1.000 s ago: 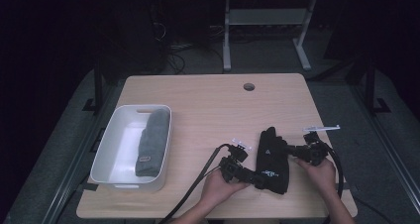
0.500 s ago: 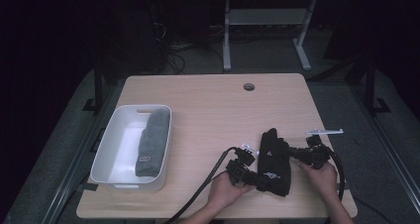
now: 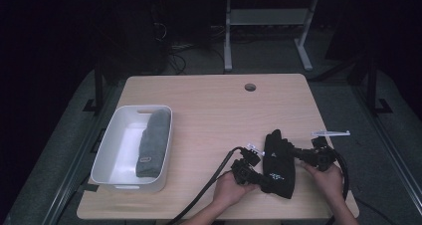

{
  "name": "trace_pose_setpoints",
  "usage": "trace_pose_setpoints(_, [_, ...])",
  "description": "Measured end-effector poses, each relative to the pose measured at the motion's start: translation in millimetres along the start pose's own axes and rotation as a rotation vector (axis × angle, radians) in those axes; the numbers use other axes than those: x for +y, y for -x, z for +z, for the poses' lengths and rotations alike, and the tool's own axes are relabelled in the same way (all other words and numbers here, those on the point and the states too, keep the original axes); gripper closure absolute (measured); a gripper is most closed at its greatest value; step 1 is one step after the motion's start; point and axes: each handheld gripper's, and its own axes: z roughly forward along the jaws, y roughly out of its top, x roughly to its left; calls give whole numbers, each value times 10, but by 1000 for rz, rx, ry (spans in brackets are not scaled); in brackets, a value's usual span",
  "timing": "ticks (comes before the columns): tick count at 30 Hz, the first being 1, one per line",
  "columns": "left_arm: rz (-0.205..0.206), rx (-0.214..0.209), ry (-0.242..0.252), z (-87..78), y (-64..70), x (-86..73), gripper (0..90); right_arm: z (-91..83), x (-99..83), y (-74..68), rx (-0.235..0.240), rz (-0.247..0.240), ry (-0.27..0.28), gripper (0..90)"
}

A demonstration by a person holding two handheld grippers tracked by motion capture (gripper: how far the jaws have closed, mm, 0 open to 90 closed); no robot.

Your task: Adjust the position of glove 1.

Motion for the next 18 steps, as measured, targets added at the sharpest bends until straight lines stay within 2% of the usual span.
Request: trace_pose_setpoints(18, [-3,7,25,-226,-77,-39,819,-17,114,-145,6,-32,-18,820])
